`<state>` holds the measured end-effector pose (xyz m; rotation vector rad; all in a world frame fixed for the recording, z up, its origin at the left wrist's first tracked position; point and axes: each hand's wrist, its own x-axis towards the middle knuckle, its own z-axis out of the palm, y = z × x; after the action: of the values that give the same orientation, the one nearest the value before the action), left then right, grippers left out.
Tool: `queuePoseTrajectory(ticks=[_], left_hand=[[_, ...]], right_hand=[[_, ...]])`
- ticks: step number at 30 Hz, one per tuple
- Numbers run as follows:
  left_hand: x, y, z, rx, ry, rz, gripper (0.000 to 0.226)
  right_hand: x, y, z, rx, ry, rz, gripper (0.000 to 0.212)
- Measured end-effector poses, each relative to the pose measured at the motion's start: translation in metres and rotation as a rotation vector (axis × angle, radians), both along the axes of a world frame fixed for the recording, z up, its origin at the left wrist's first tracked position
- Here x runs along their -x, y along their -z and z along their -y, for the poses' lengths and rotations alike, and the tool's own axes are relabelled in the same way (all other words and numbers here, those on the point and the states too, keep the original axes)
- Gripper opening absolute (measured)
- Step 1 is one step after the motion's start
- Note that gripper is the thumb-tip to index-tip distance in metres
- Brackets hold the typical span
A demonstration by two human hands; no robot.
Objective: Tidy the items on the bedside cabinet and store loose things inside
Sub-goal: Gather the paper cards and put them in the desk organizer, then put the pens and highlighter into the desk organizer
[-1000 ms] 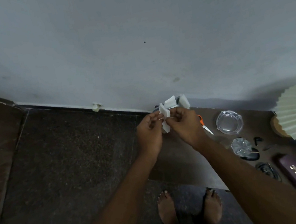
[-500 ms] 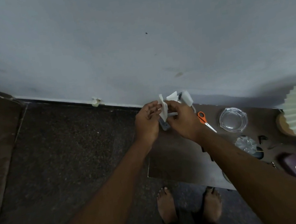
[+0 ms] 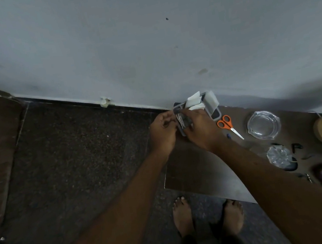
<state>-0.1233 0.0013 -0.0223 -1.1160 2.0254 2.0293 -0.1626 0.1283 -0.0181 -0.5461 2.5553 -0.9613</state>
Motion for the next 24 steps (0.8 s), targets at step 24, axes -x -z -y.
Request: queuePoseTrajectory(ticks=[24], left_hand=[[-0.028,-0.027,-0.035,0.076,-0.002,-0.069,0.025]], right_hand=[[-0.024,-0.019,-0.032,0.196,0.258,0.012,0.024]])
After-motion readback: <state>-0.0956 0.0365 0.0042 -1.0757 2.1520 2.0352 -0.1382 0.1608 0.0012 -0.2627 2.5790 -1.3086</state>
